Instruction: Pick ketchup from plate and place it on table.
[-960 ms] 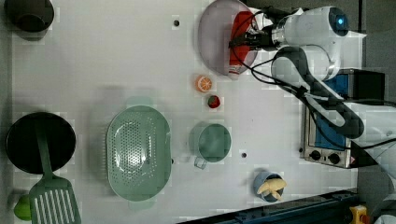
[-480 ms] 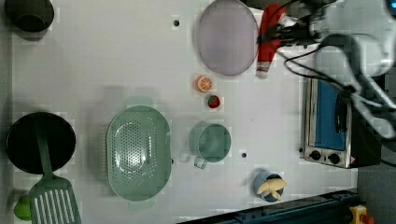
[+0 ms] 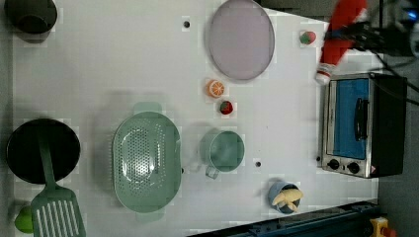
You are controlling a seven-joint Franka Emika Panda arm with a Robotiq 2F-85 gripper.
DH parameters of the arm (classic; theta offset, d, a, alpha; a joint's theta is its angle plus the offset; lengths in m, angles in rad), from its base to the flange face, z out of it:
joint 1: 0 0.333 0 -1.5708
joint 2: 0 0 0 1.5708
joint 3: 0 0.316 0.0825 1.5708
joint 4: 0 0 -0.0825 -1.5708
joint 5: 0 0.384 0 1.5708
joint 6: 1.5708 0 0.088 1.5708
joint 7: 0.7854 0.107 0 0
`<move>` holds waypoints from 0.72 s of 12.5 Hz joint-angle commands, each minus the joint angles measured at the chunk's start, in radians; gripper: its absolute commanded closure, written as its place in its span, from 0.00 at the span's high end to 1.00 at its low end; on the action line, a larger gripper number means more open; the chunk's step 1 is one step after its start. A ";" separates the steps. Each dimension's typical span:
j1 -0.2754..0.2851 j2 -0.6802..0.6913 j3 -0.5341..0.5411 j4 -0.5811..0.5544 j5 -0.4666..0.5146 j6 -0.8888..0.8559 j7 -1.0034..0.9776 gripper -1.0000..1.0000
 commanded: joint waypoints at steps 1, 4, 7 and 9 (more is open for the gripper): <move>-0.053 -0.065 -0.020 -0.181 0.011 -0.005 -0.014 0.60; -0.055 -0.176 -0.033 -0.391 0.011 0.065 -0.014 0.60; -0.055 -0.202 -0.037 -0.560 0.011 0.173 -0.014 0.60; -0.055 -0.180 -0.043 -0.637 0.011 0.251 -0.014 0.60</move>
